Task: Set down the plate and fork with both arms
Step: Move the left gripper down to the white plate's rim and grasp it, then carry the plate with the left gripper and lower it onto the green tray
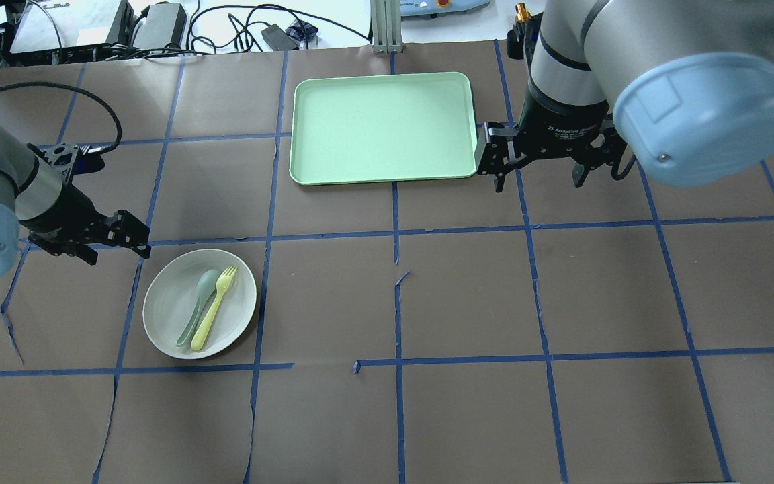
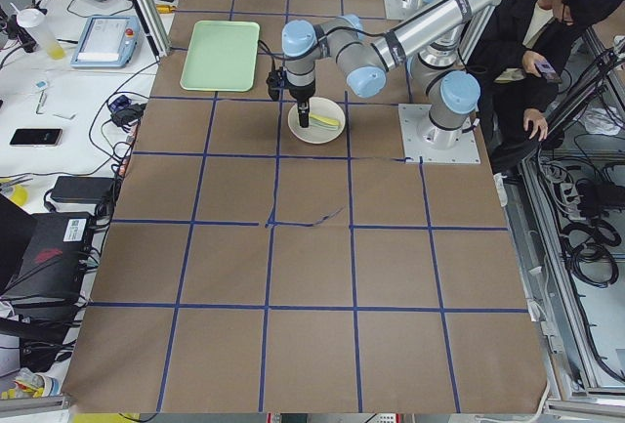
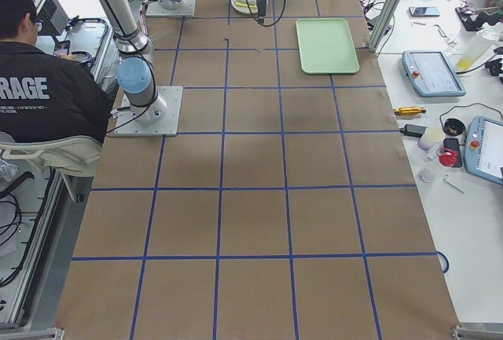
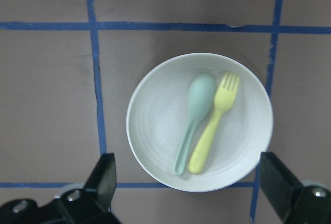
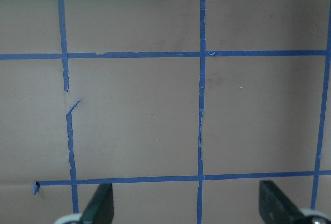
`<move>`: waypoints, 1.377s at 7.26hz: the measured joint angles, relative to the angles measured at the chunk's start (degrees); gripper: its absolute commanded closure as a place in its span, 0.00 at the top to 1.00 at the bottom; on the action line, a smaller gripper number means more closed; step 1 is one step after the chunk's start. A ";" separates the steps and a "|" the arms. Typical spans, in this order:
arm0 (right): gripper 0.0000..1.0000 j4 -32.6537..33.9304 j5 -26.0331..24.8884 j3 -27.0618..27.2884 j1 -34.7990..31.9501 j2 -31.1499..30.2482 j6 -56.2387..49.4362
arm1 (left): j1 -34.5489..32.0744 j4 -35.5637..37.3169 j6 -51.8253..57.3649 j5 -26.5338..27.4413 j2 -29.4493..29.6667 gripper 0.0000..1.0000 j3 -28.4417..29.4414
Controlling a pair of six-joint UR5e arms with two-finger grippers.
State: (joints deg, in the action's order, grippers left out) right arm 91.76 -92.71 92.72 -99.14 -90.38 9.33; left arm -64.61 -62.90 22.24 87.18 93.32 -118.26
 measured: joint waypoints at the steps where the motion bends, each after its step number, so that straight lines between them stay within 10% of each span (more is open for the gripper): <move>1: 1.00 0.01 -0.01 0.00 0.00 0.02 -0.01 | 0.83 3.46 0.75 -0.18 1.60 0.78 -2.69; 3: 1.00 0.07 0.01 0.00 0.00 0.03 0.01 | 1.23 9.58 1.84 0.29 4.87 0.61 -6.51; 5: 1.00 0.06 0.03 0.03 0.00 0.03 0.07 | 1.25 13.78 2.31 0.76 6.75 0.00 -8.50; 10: 1.00 0.14 0.00 -0.03 0.00 0.03 0.07 | 1.05 13.22 2.22 1.80 7.16 0.00 -6.04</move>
State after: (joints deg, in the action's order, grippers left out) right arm 91.90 -92.72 92.69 -99.14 -90.35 9.40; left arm -63.55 -49.68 24.45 88.98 100.47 -124.30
